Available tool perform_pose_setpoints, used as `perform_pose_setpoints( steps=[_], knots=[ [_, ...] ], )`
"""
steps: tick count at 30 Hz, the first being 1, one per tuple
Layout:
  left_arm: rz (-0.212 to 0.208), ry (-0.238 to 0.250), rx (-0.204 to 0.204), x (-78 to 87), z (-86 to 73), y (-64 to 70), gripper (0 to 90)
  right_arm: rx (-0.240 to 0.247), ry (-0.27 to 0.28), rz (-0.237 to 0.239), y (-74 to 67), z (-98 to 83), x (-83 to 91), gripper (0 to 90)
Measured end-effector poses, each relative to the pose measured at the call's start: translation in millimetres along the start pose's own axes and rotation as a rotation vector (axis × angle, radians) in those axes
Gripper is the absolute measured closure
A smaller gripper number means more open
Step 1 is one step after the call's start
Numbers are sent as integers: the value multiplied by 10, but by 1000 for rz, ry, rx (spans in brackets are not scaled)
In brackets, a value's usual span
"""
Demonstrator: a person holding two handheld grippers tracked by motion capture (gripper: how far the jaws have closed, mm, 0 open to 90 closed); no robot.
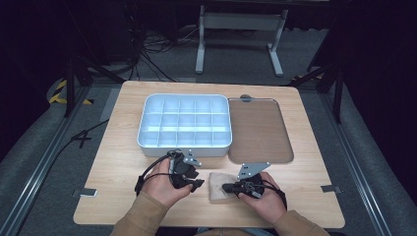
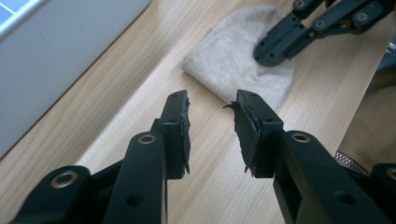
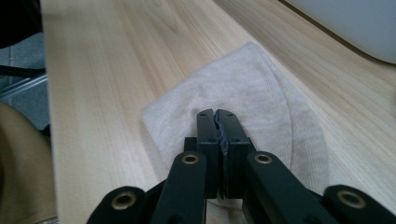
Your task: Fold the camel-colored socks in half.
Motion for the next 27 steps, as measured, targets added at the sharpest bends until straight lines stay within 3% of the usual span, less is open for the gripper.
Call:
perform_pose_setpoints(
  steps=[6,13,18,27],
  knots=[
    [-6,-33,-2,-115,-39,-52,642,-43,-10,12,65,-26,-39,896],
    [-8,-61,-28,-280,-71,-105,663,-34,-8,6,62,-14,-28,895],
    [-21,-71,-22,-349,-89,-111,690,-29,40,-8,64,80,54,895],
    [-18,-93,-49,-394,-94,-133,712,-74,-10,-9,154,24,-72,898]
  ],
)
Point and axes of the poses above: each handheld gripper's, and its own axes: x roughly backward along the jaws, z roughly out of its top, y roughly to its right, the point moved 10 cm from there along -x, roughly forward along the jaws, and after that the axes turned 13 degrees about -z, right-handed, at the moved point
